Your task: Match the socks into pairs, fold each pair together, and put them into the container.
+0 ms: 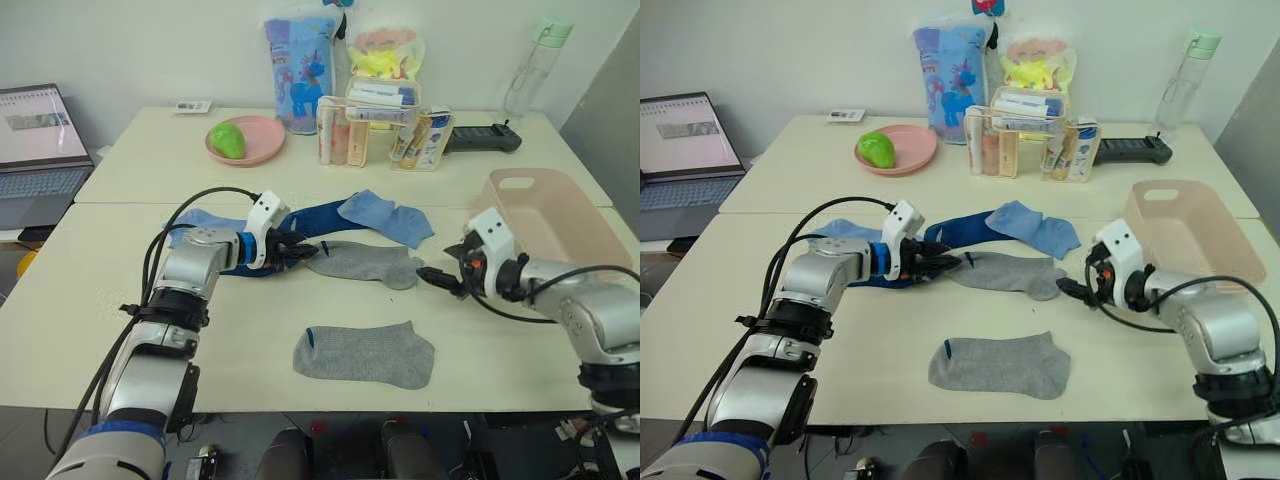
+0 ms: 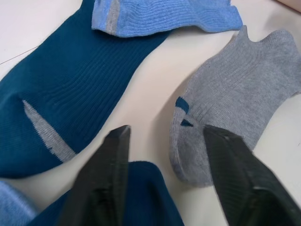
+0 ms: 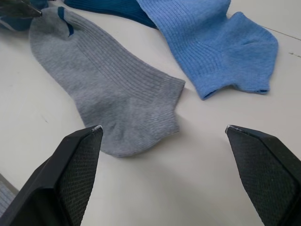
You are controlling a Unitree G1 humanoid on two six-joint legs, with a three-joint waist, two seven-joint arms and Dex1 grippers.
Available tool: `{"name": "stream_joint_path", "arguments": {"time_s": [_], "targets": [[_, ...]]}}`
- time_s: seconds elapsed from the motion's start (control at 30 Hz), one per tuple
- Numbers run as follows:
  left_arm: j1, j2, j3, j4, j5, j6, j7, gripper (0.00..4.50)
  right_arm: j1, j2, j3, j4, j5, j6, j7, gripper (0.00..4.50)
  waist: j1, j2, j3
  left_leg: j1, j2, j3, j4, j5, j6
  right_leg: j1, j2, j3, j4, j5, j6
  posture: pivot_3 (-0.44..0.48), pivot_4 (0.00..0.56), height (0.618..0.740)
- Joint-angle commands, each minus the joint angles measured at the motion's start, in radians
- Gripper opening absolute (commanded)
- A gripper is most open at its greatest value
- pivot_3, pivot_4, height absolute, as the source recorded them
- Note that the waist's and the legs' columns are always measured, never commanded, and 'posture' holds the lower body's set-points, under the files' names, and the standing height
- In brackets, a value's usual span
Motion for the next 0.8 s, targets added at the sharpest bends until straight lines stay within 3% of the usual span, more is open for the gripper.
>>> {"name": "stream_joint_path", "arguments": {"time_s": [0.03,0.13,0.47,0.57,0.8], "targets": [[0.011,0.007,0.051,-0.04,-0.02,0.011,0.04,3.78,0.024,0.06,-0.064,-0.071,0.015,-0.03,-0.061,4.5,0.0,0.0,0.0,0.0,0.0,0.0,0.0,0.0,0.0,0.0,0.0,0.0,0.0,0.0,0.0,0.0,0.15,0.703],[0.021,-0.019,0.052,-0.055,-0.027,0.037,0.061,4.48,0.046,0.136,-0.071,-0.053,-0.014,-0.049,-0.137,4.5,0.002,0.0,0.0,0.0,0.0,-0.001,0.0,0.0,0.0,0.0,0.0,0.0,0.0,0.0,0.0,0.0,0.15,0.703],[-0.017,-0.133,0.023,0.045,0.012,0.025,0.159,4.48,0.0,0.282,-0.058,0.145,-0.107,-0.12,-0.28,4.5,0.003,0.0,0.0,0.0,-0.001,0.0,0.0,0.0,0.0,0.0,0.0,0.0,0.0,0.0,0.0,0.0,0.15,0.703],[-0.018,-0.14,0.006,0.047,0.019,0.031,0.145,4.31,0.004,0.294,-0.044,0.135,-0.104,-0.109,-0.271,3.89,0.003,0.0,0.0,0.0,-0.001,0.001,0.0,0.0,0.0,0.0,0.0,0.0,0.0,0.0,0.0,0.0,0.15,0.703],[-0.002,-0.136,0.004,0.024,0.01,0.038,0.115,2.36,0.008,0.312,-0.014,0.097,-0.09,-0.105,-0.243,1.41,0.001,0.0,0.0,0.001,-0.001,0.0,0.0,0.0,0.0,0.0,0.0,0.0,0.0,0.0,0.0,0.0,0.15,0.703]]}}
